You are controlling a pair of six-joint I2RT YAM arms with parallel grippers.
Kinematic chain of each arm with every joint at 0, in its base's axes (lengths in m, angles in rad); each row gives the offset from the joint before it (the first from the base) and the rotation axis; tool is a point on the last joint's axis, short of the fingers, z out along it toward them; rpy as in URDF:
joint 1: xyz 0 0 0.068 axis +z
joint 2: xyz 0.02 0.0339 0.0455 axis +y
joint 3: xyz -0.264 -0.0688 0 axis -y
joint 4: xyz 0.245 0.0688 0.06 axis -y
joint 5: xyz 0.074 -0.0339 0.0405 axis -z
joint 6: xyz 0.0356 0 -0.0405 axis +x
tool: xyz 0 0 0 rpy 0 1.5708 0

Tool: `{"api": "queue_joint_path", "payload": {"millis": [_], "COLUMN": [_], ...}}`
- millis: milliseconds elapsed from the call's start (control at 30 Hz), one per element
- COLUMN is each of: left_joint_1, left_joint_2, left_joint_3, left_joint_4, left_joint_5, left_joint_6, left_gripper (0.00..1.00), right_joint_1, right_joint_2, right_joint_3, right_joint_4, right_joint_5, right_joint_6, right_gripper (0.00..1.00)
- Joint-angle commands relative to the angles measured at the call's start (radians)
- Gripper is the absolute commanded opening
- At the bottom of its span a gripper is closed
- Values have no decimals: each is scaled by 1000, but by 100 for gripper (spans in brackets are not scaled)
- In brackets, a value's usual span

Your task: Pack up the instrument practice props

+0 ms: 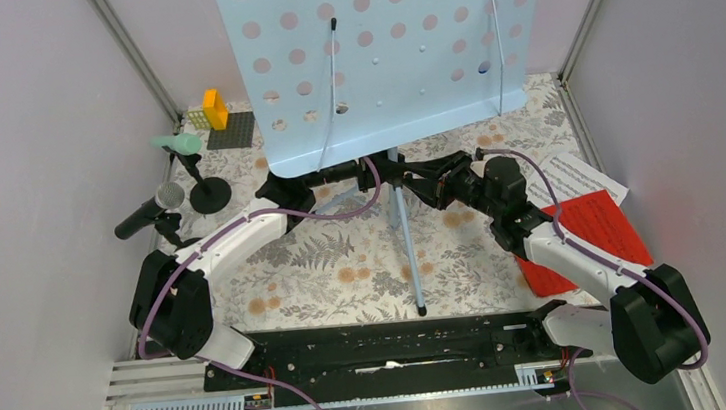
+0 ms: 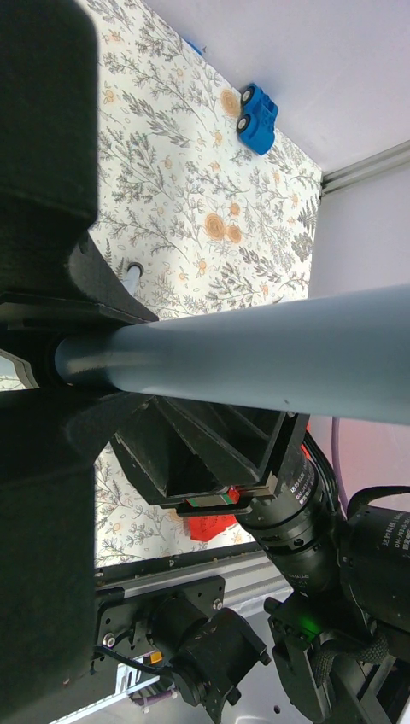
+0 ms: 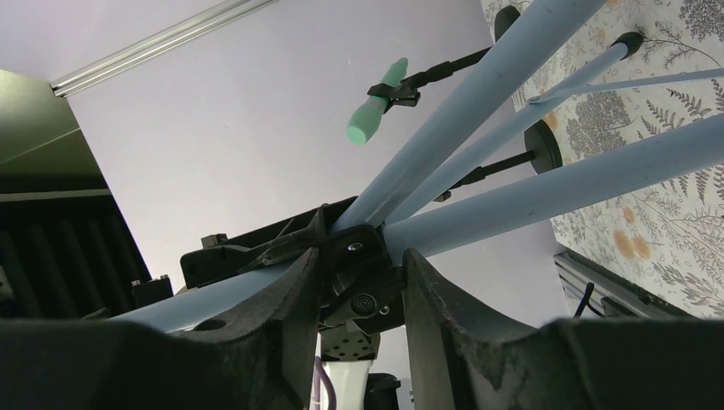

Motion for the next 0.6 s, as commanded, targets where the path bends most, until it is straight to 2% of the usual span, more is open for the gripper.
{"api": "queue_joint_path", "payload": {"millis": [0, 200, 233, 333, 367, 433, 567], "left_joint_1": [-34, -36, -36, -38, -37, -38, -39], "left_joint_2": [26, 23, 22, 21, 22, 21, 17], "left_joint_3": [-6, -4, -4, -4, -3, -1, -1], "left_joint_4": [-151, -157, -157, -158, -158, -163, -167], "left_joint_5": [-4, -9, -9, -10, -11, -13, -19], "left_joint_6": [20, 19, 20, 21, 21, 22, 27], "left_gripper": [0, 0, 0, 0, 0, 0, 0], "right_joint_1": [34, 34, 34, 34, 33, 33, 33], "right_joint_2": [-19, -8, -1, 22, 26, 23, -17], "right_joint_3": [27, 25, 28, 18, 8, -9, -34], "right_joint_4": [70, 58, 52, 71, 89, 105, 86], "right_joint_5": [-59, -67, -75, -107, -111, -106, -54], "right_joint_6": [-33, -82, -96, -89, -71, -51, -36], "right_gripper": [0, 0, 3, 37, 44, 52, 61]}}
